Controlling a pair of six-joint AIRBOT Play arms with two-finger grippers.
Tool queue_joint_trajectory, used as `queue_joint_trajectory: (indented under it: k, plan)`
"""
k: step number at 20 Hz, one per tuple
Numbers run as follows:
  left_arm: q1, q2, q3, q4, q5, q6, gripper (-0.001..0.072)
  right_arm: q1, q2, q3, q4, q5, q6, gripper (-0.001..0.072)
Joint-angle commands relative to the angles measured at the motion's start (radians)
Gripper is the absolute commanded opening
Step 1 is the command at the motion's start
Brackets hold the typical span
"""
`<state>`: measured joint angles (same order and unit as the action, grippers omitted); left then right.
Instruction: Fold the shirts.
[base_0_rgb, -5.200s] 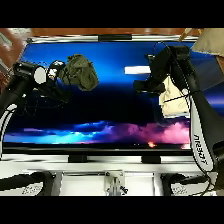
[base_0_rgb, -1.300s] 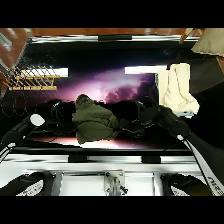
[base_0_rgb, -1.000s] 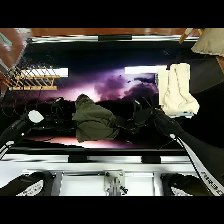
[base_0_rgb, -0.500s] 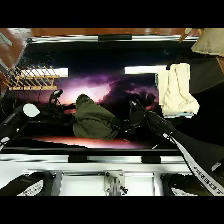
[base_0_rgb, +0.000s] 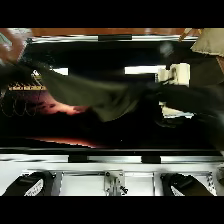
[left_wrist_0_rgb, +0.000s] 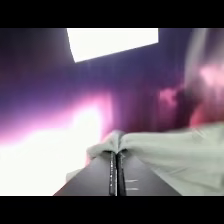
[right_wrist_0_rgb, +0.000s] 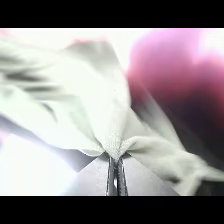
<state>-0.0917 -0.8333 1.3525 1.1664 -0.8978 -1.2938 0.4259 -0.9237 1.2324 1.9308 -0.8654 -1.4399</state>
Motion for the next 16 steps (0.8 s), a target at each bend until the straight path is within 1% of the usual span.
queue_joint_trajectory:
  k: [1,2,3,5,6,8,10,11,12,13,14,16]
  plan:
    - [0.012,0.156,0.207,0.021,0.156,0.000,0.0035,-0.022,0.223,0.183,-0.027,0.077,-0.004,0.0059]
    - [0.012,0.188,0.220,0.041,0.156,0.000,0.0036,-0.022,0.261,0.214,-0.016,0.065,-0.003,0.0059]
    - [0.012,0.216,0.220,0.073,0.129,-0.001,0.0036,-0.022,0.290,0.237,-0.009,0.034,0.003,0.0059]
    - [0.012,0.234,0.219,0.151,-0.017,-0.009,0.0035,-0.022,0.338,0.250,0.010,-0.057,0.038,0.0059]
    - [0.012,0.232,0.216,0.176,-0.102,-0.034,0.0036,-0.022,0.349,0.250,0.016,-0.130,0.049,0.0059]
    - [0.012,0.224,0.182,0.188,-0.251,-0.045,0.0036,-0.022,0.340,0.249,0.016,-0.323,0.069,0.0060]
    - [0.012,0.224,0.093,0.188,-0.336,-0.046,0.0036,-0.022,0.298,0.234,0.006,-0.544,0.072,0.0060]
    - [0.012,0.224,0.037,0.188,-0.364,-0.046,0.0036,-0.022,0.274,0.202,0.000,-0.629,0.074,0.0060]
    - [0.012,0.225,-0.034,0.188,-0.384,-0.047,0.0036,-0.022,0.253,0.154,-0.005,-0.680,0.072,0.0060]
    - [0.012,0.226,-0.107,0.188,-0.389,-0.051,0.0036,-0.022,0.233,0.086,-0.016,-0.693,0.064,0.0060]
    - [0.012,0.225,-0.187,0.188,-0.387,-0.062,0.0036,-0.022,0.216,0.012,-0.040,-0.668,0.055,0.0060]
    - [0.012,0.217,-0.333,0.188,-0.336,-0.062,0.0036,-0.022,0.171,-0.144,-0.095,-0.535,0.072,0.0061]
